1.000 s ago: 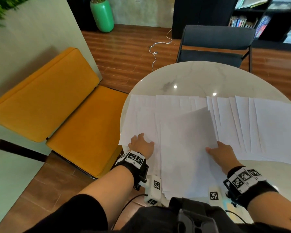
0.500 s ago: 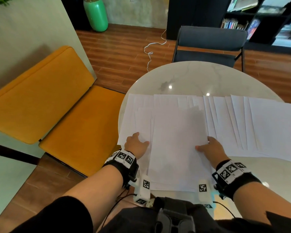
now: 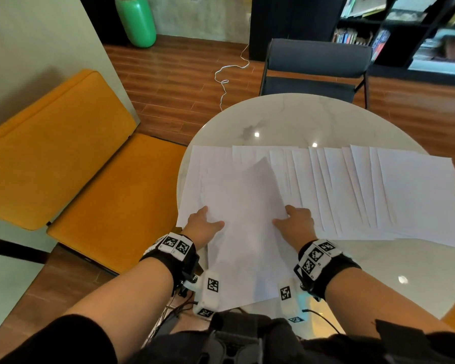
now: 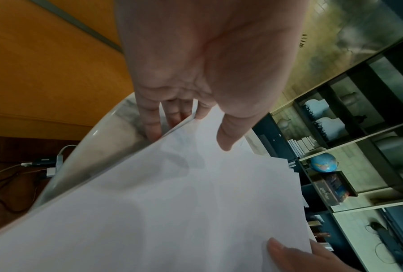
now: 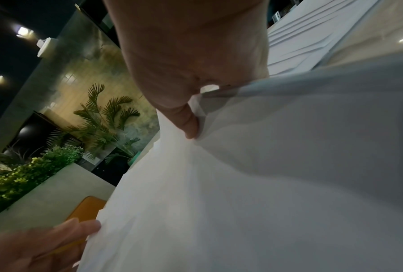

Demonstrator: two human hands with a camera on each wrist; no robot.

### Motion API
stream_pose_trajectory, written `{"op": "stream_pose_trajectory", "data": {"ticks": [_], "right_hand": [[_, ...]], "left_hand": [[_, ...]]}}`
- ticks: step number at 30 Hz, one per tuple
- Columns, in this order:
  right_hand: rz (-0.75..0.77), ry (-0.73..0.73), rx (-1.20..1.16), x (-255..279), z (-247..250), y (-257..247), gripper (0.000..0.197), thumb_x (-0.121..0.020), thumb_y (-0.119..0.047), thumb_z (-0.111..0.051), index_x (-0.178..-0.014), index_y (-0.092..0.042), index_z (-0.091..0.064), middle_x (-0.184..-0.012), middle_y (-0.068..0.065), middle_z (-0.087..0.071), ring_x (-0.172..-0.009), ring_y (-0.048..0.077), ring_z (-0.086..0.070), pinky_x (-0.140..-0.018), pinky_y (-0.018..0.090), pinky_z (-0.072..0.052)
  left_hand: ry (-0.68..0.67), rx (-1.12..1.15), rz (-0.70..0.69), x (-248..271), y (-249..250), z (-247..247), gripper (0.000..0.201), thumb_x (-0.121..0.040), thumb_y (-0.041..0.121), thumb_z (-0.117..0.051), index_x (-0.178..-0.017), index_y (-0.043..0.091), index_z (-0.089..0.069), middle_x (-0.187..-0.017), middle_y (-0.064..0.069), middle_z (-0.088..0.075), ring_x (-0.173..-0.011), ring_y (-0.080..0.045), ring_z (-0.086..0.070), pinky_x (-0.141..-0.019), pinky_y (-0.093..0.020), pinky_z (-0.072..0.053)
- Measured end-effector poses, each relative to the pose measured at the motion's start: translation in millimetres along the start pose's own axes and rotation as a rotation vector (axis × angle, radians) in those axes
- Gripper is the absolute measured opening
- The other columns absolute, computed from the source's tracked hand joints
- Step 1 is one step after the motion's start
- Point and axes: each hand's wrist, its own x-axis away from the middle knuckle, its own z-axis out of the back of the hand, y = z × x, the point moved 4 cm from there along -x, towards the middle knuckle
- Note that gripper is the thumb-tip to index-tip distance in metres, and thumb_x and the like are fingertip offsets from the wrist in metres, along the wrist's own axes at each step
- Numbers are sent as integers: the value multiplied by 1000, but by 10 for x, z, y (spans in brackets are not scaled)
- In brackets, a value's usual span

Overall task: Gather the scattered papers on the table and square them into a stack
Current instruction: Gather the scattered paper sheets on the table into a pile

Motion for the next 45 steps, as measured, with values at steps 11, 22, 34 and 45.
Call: {"op": "stream_pose_trajectory", "data": {"ticks": [11, 22, 34, 45], "right_hand": [[-93, -72, -659, -56, -74, 47, 83, -74, -5, -77, -141, -21, -30, -116, 15, -56, -100, 37, -62, -90, 50, -52], [-82, -322, -797, 24, -53, 76, 40, -83, 12, -59, -121, 1, -58, -104, 21, -67, -94, 39, -64, -78, 41, -53], [14, -374, -1057, 83, 403, 260, 51, -62, -18, -82, -108, -1, -68, -98, 20, -73, -83, 32, -73, -76, 44, -59], [158, -24, -844, 96, 1071, 748, 45, -82, -14, -71, -124, -17, -56, -115, 9, -69, -100, 31, -68, -86, 48, -56]], "left_hand": [[-37, -22, -11, 81, 22, 16, 85, -86, 42, -60, -152, 19, -10, -158, -10, -16, -144, -29, -24, -117, -43, -26], [-46, 16, -8, 100, 41, 24, 88, -87, 40, -60, -152, 20, -5, -158, -10, -17, -144, -30, -24, -117, -44, -26], [-322, 786, -66, 245, 386, -1, 36, -91, 17, -61, -125, 9, -55, -117, -13, -67, -110, -31, -62, -101, -47, -47], [-361, 337, -131, 278, 991, -738, 48, -86, 23, -66, -128, 4, -54, -123, -14, -66, -110, -32, -64, -101, -45, -48]]}}
